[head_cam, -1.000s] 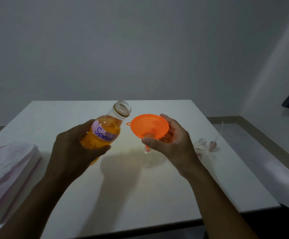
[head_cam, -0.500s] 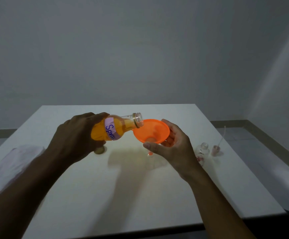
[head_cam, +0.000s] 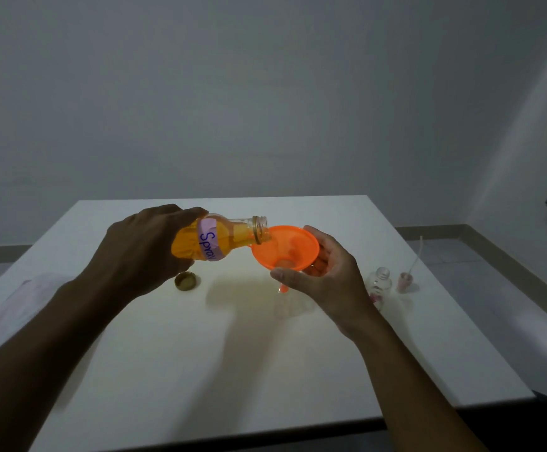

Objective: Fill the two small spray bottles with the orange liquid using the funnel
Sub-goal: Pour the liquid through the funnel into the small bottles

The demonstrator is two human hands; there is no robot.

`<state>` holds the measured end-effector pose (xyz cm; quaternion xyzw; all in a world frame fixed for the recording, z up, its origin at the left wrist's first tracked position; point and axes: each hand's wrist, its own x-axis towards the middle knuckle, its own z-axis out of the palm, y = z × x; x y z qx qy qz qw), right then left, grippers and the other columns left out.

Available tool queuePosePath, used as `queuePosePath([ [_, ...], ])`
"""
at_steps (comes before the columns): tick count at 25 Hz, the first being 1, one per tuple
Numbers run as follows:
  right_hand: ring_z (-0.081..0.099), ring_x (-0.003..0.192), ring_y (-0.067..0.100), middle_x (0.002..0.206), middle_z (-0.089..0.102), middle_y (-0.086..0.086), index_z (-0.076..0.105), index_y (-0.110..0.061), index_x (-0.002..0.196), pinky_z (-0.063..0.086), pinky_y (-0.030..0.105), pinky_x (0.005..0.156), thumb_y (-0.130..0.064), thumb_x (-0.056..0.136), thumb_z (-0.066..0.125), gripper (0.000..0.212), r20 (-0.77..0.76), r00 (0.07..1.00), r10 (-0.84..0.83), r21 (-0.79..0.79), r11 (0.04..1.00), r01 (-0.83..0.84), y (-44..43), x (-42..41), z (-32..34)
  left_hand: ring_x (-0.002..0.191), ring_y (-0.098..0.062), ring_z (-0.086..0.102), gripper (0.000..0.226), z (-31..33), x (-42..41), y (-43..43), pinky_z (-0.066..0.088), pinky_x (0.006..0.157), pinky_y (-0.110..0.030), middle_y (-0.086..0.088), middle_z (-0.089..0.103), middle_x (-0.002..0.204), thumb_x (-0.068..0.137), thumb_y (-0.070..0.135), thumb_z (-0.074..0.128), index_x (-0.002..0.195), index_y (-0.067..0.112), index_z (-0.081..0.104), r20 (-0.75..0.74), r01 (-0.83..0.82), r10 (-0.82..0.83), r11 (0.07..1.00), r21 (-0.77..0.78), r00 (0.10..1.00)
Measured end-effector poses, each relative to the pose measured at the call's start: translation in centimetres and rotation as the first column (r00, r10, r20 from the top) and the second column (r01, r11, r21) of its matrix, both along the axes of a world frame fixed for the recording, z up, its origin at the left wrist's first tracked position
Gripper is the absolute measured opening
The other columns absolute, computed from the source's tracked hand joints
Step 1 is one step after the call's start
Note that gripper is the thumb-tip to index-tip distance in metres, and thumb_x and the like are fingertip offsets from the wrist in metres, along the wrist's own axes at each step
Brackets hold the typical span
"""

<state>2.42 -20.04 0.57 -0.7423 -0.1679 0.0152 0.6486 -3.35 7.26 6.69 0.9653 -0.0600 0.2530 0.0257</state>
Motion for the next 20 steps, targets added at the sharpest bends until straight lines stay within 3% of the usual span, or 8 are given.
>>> queuePosePath([
  [20,0.061,0.119,0.012,0.133,0.06,-0.007,0.047,-0.028,0.144,0.058,0.033,0.095,-0.034,0.062,0.093,0.094,-0.013,1.0,0.011,0.028,1.0,-0.01,-0.05,0.26,0.16,0.093,-0.032,0.064,0.074,0.76,-0.01,-0.43,0.038,0.063,-0.03,-0.003,0.068,0.11,0.063,0.021,0.085,0.13,0.028,0.055,0.033,0.008,-0.009,1.0,0.029,0.999],
])
